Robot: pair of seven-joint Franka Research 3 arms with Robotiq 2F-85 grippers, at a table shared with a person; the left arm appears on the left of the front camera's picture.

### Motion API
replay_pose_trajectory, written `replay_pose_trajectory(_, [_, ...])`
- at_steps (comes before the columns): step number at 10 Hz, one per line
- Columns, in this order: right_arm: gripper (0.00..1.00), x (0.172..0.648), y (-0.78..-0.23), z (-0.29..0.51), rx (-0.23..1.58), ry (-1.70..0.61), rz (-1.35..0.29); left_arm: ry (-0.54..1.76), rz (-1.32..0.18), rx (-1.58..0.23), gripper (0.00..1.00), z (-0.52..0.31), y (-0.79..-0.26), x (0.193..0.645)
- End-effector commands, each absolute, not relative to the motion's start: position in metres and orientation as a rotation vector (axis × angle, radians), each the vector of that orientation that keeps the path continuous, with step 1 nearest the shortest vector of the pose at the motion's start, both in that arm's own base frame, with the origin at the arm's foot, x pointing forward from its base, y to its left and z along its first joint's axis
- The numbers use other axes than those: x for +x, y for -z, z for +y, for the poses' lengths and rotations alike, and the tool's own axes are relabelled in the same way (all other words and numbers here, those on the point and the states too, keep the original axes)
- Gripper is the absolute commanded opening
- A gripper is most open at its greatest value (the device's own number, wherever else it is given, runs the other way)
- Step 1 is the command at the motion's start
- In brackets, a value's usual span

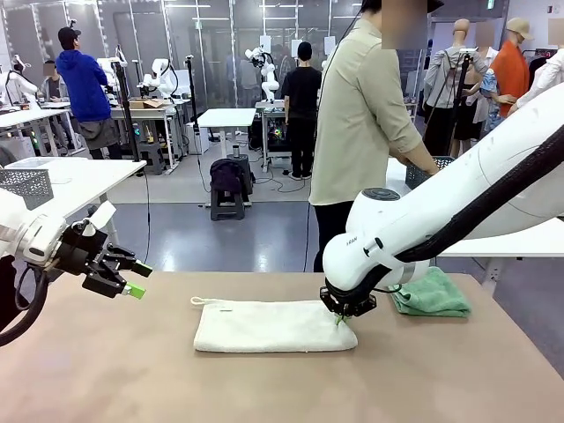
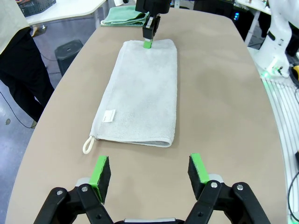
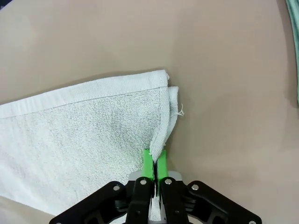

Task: Fold the towels and place them in the basket.
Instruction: When a person lays out a Towel with hook on the table, fold it in half twice.

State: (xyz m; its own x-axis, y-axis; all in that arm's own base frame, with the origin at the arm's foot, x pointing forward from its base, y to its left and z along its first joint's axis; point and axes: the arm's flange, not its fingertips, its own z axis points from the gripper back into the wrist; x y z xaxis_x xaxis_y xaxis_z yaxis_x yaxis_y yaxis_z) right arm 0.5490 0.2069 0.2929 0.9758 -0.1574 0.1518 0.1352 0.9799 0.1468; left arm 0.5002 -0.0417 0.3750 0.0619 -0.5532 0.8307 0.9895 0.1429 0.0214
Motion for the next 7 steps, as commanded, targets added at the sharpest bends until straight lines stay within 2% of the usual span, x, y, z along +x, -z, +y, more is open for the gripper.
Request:
replay_pose_trajectory(1, [0.00, 0.549, -0.286, 0.209, 0.106, 0.174, -0.183, 1.322, -0.816, -0.678, 0.85, -0.041, -0.376, 0.500])
replay_pose_trajectory(3, [0.00, 0.545, -0.288, 0.207, 0.097, 0.166, -0.190, 1.322, -0.816, -0.678, 0.85, -0.041, -0.376, 0.500])
replay_pose_trajectory(7, [0.00, 0.536, -0.329, 0.192, 0.047, 0.115, -0.219, 1.322, -0.816, -0.678, 0.85, -0.041, -0.376, 0.500])
